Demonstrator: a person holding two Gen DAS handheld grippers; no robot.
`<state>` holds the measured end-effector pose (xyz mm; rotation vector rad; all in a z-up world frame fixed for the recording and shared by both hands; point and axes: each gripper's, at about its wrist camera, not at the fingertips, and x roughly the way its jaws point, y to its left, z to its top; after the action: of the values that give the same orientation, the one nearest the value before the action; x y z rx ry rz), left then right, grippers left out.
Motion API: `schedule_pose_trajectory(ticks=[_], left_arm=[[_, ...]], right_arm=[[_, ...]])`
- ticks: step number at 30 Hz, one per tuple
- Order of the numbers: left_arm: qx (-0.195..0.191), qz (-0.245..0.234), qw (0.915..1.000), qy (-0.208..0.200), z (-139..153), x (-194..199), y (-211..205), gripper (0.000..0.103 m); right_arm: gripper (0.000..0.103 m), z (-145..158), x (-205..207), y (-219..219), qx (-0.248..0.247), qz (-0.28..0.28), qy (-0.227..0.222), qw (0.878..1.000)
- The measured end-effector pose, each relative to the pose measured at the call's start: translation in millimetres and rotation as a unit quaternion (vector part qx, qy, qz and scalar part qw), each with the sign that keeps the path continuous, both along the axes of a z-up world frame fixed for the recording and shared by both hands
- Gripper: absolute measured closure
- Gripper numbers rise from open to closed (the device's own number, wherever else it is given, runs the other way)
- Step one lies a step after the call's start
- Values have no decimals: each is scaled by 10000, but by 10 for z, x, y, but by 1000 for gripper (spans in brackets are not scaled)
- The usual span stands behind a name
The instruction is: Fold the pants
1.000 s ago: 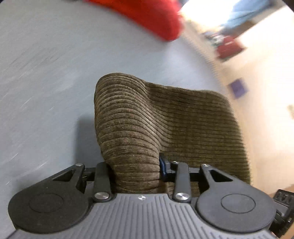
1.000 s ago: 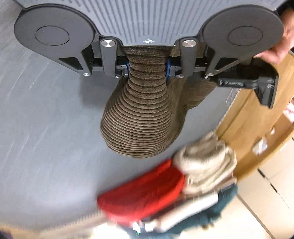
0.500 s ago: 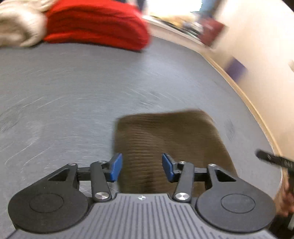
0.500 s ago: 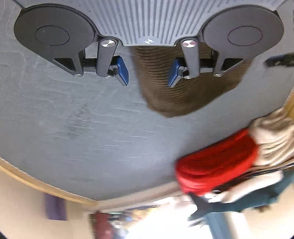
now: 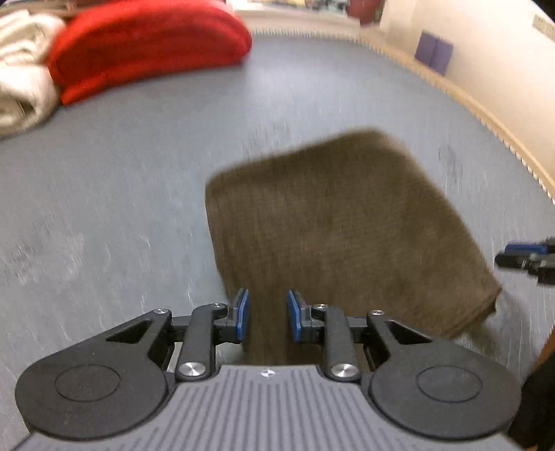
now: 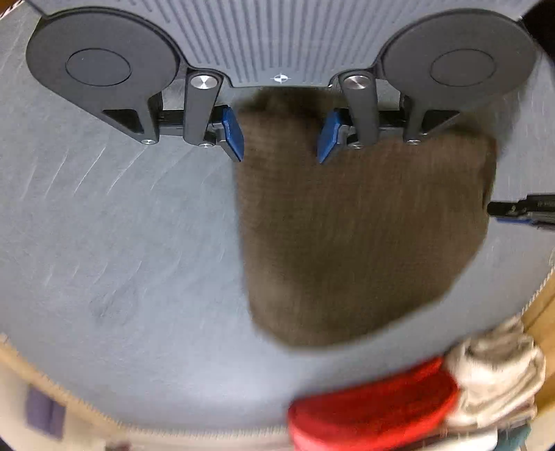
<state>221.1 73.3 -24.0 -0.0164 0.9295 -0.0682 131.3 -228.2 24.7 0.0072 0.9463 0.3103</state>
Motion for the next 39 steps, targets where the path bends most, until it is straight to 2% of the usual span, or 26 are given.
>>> schedule_pose_trajectory(ticks=[3, 6, 9, 13, 16, 18, 21, 23, 27, 30, 34, 36, 39], left_arm=[[-57, 93, 9997, -197, 22, 34, -55, 76], [24, 153, 9997, -194, -8, 106, -131, 76], [98, 157, 9997, -181, -26, 182, -193, 76], [87, 171, 9997, -174, -15, 234, -195, 76], [45, 220, 9996, -154, -17, 238, -157, 76], [-14, 232, 9996, -137, -20, 250, -135, 76], [-50, 180, 9997, -148, -8, 259, -134, 76], [-46, 135, 9998, -153, -6, 270, -143, 76], [-43, 127, 9999, -12, -83, 318, -124, 76], [62, 158, 9997, 173, -172, 350, -107, 74], [-26, 217, 9997, 108, -81, 325, -126, 74], [-6, 150, 9999, 9, -21, 275, -171, 74], [-28, -5, 10000, -19, -40, 197, -233, 74]], right_arm=[[54, 227, 129, 68, 41, 13, -759, 9971], [54, 304, 481, 240, 110, 74, -971, 9952], [54, 252, 920, 470, -47, 45, -1125, 9936], [54, 76, 1447, 753, -151, -26, -1027, 9946], [53, -191, 1697, 929, -648, -39, -829, 9944], [54, -344, 1822, 971, -903, -140, -758, 9929], [54, -529, 1979, 935, -922, -453, -534, 9933], [54, -582, 2023, 955, -1006, -473, -541, 9923], [55, -560, 1992, 990, -1097, -416, -556, 9915], [55, -327, 1862, 908, -909, -561, -753, 9914], [51, 40, 1264, 768, -514, -369, -1165, 9912], [48, 135, 912, 714, -482, -208, -1272, 9905], [42, 133, 458, 615, -376, -89, -1115, 9930]])
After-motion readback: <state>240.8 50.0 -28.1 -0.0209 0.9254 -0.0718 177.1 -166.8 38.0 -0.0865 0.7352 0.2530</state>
